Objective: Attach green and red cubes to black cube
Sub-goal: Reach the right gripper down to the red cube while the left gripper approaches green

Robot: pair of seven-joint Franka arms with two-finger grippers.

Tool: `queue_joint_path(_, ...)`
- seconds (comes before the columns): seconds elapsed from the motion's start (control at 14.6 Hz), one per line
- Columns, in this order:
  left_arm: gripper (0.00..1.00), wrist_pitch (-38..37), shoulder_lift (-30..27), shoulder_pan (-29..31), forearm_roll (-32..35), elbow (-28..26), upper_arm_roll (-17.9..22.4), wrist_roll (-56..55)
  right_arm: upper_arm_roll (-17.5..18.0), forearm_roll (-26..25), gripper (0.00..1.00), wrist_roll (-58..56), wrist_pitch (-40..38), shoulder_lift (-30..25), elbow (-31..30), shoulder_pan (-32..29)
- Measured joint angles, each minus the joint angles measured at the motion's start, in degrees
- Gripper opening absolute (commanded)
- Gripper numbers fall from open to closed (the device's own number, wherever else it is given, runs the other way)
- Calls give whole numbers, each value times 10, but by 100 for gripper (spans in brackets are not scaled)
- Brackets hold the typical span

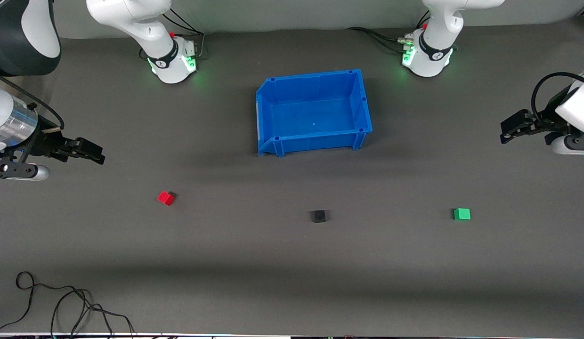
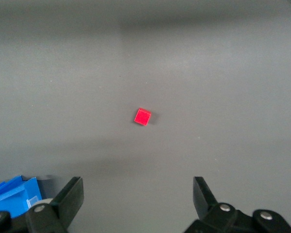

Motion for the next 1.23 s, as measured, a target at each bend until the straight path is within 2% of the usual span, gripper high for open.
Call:
queue_joint_path(0.55,100,-7,0,0,0,0,0,-4,0,0,100,0,0,0,0,0)
queue_joint_path(0.69,100,-12,0,1,-1,0,1,-41,0,0,100,1,0,0,0,0)
queue_joint_path(1.03,100,-13,11,1,-8,-1,2,-314,2,0,100,12,18,10,-11,1)
queue_joint_path(1.23,100,-10,25,9,-44,-1,7,-484,2,1,100,27,84,24,-64,0)
